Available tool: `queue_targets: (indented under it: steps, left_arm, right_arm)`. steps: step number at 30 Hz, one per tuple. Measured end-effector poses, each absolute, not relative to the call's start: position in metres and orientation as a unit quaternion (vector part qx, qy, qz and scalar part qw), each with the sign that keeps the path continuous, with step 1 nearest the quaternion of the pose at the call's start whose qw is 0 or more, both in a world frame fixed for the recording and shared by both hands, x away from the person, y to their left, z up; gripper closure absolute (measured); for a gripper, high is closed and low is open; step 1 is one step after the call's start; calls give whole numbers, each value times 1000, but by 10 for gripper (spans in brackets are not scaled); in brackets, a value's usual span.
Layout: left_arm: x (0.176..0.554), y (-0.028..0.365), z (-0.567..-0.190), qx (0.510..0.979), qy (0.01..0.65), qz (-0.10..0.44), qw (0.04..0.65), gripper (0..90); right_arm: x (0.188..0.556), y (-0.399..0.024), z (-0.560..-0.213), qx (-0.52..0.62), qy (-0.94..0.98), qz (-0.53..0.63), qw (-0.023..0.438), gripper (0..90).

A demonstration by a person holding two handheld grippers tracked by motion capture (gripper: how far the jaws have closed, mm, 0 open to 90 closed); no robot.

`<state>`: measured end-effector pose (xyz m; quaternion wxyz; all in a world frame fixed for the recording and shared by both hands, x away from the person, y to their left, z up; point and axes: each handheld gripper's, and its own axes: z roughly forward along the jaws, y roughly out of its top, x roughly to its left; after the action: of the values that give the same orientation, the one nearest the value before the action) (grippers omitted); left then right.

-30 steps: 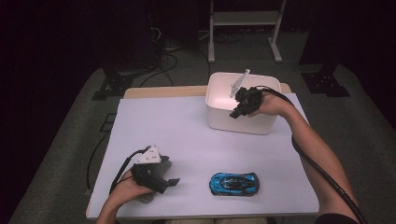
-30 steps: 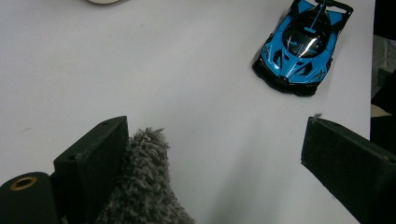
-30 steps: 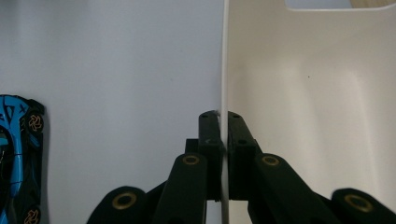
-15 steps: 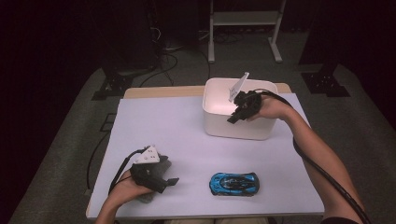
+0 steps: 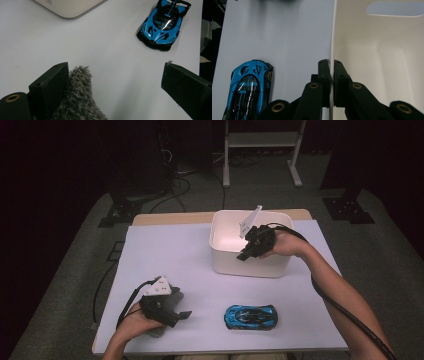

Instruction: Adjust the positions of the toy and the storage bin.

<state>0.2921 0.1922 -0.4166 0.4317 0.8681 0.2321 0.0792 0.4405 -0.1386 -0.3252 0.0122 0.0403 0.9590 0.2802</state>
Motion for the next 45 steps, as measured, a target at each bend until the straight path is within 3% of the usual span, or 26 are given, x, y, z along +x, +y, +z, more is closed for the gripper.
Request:
queue_targets:
  steps: [45]
  left_arm:
    - [291,191,-417,872,228,80,425,76]
  right_arm:
    - [391,-119,-323,-13,958,285,2,847]
